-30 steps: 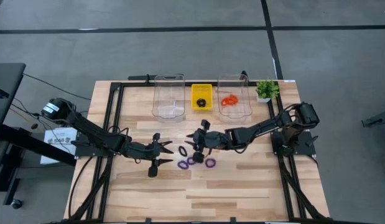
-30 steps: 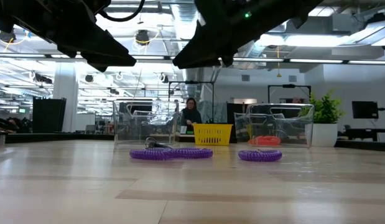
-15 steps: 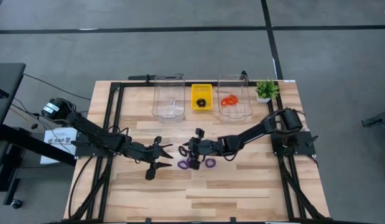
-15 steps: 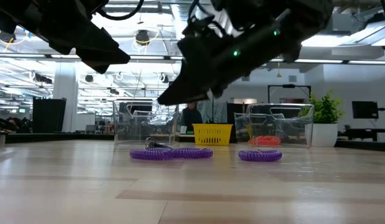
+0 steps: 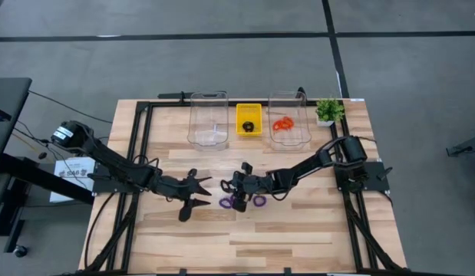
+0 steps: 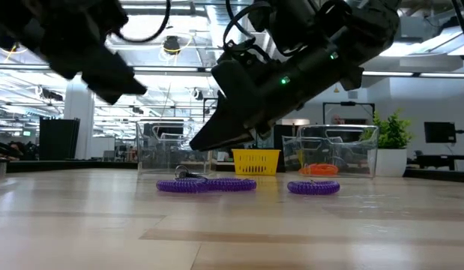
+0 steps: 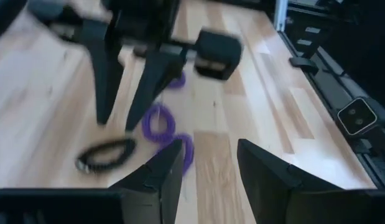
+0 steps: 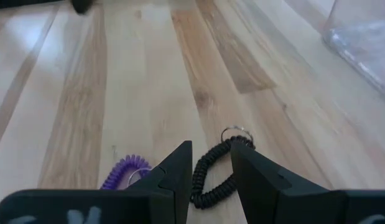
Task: Sort spring keychains
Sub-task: Put the black spring keychain into the yellow bin
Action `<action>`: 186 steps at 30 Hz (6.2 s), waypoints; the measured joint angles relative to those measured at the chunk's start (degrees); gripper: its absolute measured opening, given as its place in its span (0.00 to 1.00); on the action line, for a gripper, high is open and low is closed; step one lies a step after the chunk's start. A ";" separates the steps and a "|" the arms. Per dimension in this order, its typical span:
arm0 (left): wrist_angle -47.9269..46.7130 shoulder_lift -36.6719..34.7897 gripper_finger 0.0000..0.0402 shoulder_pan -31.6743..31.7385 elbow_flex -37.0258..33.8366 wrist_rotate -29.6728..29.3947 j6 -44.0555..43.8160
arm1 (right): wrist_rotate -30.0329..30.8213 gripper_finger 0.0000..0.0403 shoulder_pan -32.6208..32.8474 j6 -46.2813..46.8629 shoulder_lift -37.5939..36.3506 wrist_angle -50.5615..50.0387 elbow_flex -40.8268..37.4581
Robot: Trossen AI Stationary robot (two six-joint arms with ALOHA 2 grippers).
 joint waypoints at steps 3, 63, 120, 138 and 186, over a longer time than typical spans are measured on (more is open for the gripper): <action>0.99 0.00 0.37 -0.82 -1.98 -0.09 -5.64 | 0.03 0.25 0.00 2.69 0.00 -1.09 0.00; 13.26 9.42 0.37 -11.17 -6.70 -26.03 -13.09 | 3.29 0.16 -1.88 11.07 11.56 -1.41 6.25; 18.40 9.38 0.37 9.78 -6.66 -2.87 10.99 | 27.63 0.02 1.43 -3.23 10.58 -62.84 35.59; 19.65 3.51 0.37 21.88 -6.44 7.23 16.59 | 31.45 0.03 -3.39 -15.87 -23.10 -29.73 -3.75; 25.45 3.30 0.37 28.28 -6.22 7.23 14.76 | 2.98 0.16 -37.22 -38.42 -13.05 5.36 -7.54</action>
